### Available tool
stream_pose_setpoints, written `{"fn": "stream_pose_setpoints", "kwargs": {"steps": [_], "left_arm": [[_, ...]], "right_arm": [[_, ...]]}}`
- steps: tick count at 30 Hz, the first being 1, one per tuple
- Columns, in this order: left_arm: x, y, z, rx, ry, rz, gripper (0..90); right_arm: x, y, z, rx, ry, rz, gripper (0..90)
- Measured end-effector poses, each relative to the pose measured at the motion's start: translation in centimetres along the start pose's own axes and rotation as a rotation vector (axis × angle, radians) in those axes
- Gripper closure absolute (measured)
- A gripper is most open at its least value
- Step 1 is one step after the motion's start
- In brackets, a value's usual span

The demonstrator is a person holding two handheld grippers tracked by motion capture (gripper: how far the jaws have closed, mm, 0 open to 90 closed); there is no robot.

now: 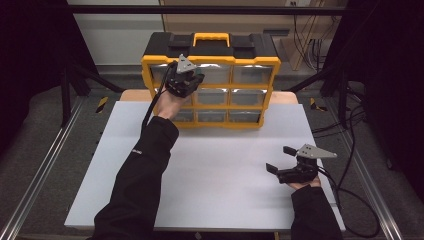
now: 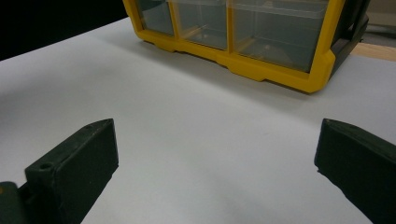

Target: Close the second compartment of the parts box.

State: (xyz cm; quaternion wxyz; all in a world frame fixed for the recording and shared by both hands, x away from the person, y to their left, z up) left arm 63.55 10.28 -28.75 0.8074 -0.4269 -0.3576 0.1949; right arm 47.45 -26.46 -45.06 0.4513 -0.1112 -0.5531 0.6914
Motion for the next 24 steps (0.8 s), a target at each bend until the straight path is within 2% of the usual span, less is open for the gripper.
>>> {"fn": "stream_pose_setpoints", "kwargs": {"steps": [5,9,13,17,22,24], "left_arm": [[0.0,0.6,0.7,-0.012,0.025,0.018,90.0],[0.0,0.9,1.7,-0.046,0.045,0.038,90.0],[-0.4,1.3,2.7,-0.058,0.061,0.038,90.0],[-0.9,1.9,3.8,-0.079,0.094,0.060,77.6],[-1.1,2.8,5.1,-0.105,0.115,0.095,57.3],[-1.1,3.2,5.6,-0.119,0.138,0.116,50.3]], "right_arm": [[0.0,0.0,0.0,-0.002,-0.001,-0.004,0.2],[0.0,0.0,0.0,-0.001,0.000,-0.003,0.2],[0.0,0.0,0.0,0.002,0.005,-0.001,0.3],[0.0,0.1,-0.1,0.005,0.003,-0.004,0.2],[0.0,0.1,-0.1,0.005,0.004,-0.004,0.3],[0.0,0.1,-0.2,0.006,0.003,-0.004,0.3]]}}
Point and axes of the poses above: each handheld gripper's, and its own axes: z roughly backward along the jaws, y roughly out of its underside, x roughly to its left, the point moved 1 cm from there along -z, roughly forward along the jaws, and after that the axes turned 14 degrees about -z, right-handed, at the moved point
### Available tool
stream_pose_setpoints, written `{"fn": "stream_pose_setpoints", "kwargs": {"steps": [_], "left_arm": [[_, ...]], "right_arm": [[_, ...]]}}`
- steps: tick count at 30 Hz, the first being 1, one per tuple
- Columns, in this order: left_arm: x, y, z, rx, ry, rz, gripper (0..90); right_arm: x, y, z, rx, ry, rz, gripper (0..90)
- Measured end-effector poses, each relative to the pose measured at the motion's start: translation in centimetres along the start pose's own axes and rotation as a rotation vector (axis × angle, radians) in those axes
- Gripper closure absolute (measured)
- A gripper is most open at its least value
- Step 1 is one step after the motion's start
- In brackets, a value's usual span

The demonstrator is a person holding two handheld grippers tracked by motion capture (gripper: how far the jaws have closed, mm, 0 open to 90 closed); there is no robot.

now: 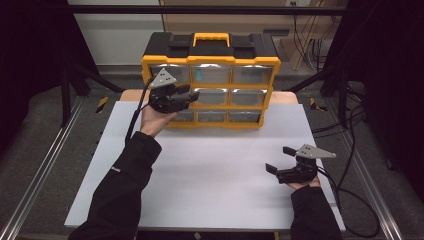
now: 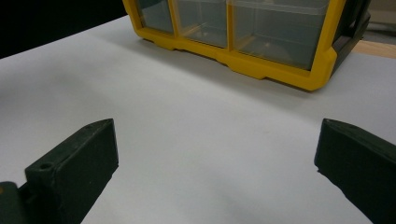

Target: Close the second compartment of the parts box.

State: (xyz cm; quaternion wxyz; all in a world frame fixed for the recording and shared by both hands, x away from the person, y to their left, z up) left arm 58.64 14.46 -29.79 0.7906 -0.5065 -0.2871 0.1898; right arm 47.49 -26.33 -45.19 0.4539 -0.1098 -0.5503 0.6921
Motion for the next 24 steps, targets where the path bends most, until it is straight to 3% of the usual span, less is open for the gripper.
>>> {"fn": "stream_pose_setpoints", "kwargs": {"steps": [3,8,12,17,24], "left_arm": [[-0.2,0.6,0.7,-0.017,0.027,0.014,40.3],[-0.8,1.6,1.8,-0.024,0.022,0.017,18.4],[-1.2,2.3,2.6,-0.015,0.026,0.019,9.9],[-1.8,3.4,3.7,-0.033,0.051,0.032,2.8],[-2.2,5.4,5.3,-0.050,0.055,0.044,0.7]], "right_arm": [[0.0,0.0,0.0,-0.001,-0.001,0.000,0.3],[0.0,0.0,0.0,-0.002,0.000,0.000,0.3],[0.0,0.0,0.0,-0.001,0.000,0.001,0.3],[0.0,0.0,0.0,0.001,0.002,0.001,0.3],[0.0,0.0,-0.1,0.004,0.004,0.003,0.3]]}}
Point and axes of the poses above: each handheld gripper's, and its own axes: z roughly backward along the jaws, y roughly out of its underside, x roughly to its left, the point moved 1 cm from there along -z, roughly forward along the jaws, and after that the axes turned 14 degrees about -z, right-handed, at the moved point
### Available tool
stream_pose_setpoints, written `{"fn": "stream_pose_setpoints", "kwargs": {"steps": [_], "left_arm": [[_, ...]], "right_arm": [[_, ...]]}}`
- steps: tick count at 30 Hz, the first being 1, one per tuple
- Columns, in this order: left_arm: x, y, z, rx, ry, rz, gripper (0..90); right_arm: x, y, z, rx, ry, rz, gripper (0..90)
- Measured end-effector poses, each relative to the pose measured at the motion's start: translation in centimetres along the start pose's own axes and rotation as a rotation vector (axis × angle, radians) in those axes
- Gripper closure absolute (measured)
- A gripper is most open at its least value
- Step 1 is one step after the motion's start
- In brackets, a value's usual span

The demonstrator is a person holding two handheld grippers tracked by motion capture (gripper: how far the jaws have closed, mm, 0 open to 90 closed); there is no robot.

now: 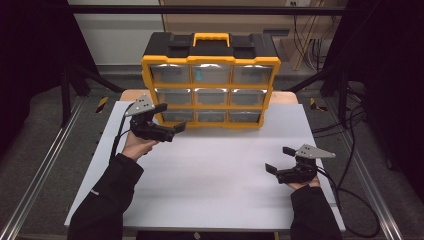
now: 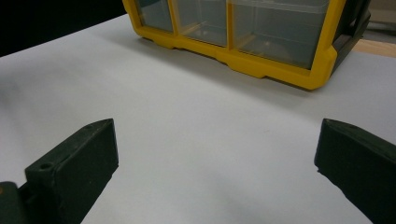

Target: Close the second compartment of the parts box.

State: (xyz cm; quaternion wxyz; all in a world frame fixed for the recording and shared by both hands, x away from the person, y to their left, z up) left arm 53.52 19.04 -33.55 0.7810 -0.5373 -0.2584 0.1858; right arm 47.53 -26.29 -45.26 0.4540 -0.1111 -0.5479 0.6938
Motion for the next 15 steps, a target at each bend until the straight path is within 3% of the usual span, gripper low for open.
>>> {"fn": "stream_pose_setpoints", "kwargs": {"steps": [4,15], "left_arm": [[-0.2,1.2,0.8,-0.013,-0.013,0.027,0.7],[-0.8,5.3,2.6,0.008,-0.018,0.037,0.7]], "right_arm": [[0.0,0.0,0.0,-0.001,-0.002,-0.004,0.3],[0.0,0.0,0.1,-0.006,-0.002,-0.007,0.2]]}}
Point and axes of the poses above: each handheld gripper's, and its own axes: z roughly backward along the jaws, y roughly out of its underside, x roughly to its left, the point moved 1 cm from there along -z, roughly forward along the jaws, and after that the axes turned 14 degrees about -z, right-handed, at the moved point
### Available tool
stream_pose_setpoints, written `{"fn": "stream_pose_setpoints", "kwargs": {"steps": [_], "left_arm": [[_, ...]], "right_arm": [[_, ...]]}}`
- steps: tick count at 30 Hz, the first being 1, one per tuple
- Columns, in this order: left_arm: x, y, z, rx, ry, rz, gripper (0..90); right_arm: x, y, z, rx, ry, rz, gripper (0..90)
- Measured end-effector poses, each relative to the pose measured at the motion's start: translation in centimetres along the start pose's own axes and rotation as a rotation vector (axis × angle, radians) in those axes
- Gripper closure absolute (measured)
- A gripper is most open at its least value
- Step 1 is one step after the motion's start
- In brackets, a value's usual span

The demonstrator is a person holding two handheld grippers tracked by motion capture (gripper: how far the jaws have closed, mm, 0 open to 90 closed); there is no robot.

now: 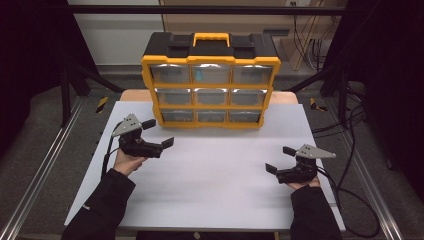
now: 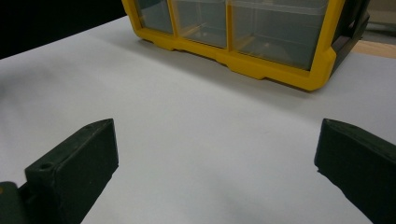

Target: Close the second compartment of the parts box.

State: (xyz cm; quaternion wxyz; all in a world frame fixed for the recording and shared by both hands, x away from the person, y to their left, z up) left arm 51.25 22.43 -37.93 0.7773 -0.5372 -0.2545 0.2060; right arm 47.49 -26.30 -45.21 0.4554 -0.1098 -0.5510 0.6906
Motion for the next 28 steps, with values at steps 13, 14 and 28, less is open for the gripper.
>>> {"fn": "stream_pose_setpoints", "kwargs": {"steps": [13,14,28], "left_arm": [[-0.5,4.6,1.3,0.043,-0.004,0.030,0.7],[-0.4,4.8,1.3,0.047,-0.005,0.032,0.7],[-0.4,6.9,2.7,0.083,-0.018,0.033,0.0]], "right_arm": [[0.0,0.0,0.0,-0.003,0.002,0.000,0.2],[-0.1,0.0,0.0,-0.003,0.001,0.001,0.2],[-0.1,0.0,0.0,-0.001,0.002,-0.001,0.3]]}}
Point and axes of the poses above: each handheld gripper's, and its own axes: z roughly backward along the jaws, y roughly out of its underside, x roughly to its left, the point moved 1 cm from there along -z, roughly forward along the jaws, and after that the axes turned 14 degrees about -z, right-handed, at the moved point
